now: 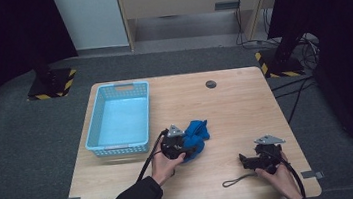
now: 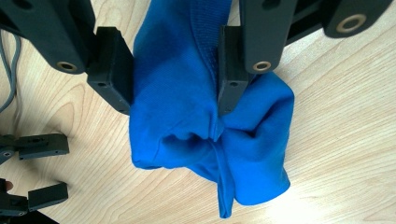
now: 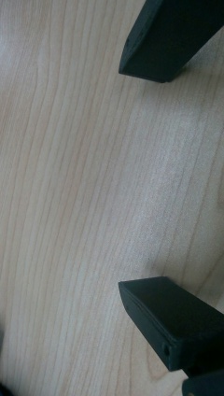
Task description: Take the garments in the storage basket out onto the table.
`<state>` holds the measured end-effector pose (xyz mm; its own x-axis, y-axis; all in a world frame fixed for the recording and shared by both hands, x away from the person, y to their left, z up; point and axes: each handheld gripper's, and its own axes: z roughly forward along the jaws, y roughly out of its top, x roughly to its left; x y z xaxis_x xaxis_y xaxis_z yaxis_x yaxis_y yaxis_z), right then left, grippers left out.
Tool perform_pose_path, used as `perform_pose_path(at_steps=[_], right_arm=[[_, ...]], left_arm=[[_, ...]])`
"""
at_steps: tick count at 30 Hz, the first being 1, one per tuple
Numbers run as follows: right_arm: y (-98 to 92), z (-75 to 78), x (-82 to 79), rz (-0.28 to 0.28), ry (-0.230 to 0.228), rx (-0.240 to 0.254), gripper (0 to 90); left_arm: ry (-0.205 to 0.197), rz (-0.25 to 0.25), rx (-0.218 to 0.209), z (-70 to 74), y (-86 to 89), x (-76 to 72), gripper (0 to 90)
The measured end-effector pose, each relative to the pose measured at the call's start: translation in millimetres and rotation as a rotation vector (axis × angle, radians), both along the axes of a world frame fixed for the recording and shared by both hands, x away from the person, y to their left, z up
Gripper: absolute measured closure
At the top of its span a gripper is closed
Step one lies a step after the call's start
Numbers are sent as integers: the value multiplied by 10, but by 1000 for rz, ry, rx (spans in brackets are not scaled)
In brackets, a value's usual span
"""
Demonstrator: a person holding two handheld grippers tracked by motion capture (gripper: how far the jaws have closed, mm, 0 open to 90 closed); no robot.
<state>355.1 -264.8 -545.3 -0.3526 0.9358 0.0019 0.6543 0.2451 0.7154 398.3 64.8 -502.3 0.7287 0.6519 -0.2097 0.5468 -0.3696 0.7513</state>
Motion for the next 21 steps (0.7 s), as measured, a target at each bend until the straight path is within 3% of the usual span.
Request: perform_pose_path(at_steps=[7, 21], right_arm=[[0, 0, 0, 0, 0, 0, 5], [0, 0, -1, 0, 0, 0, 5]], left_arm=[[23, -7, -16, 19, -10, 0, 436], [101, 24, -161, 256, 109, 19, 234]])
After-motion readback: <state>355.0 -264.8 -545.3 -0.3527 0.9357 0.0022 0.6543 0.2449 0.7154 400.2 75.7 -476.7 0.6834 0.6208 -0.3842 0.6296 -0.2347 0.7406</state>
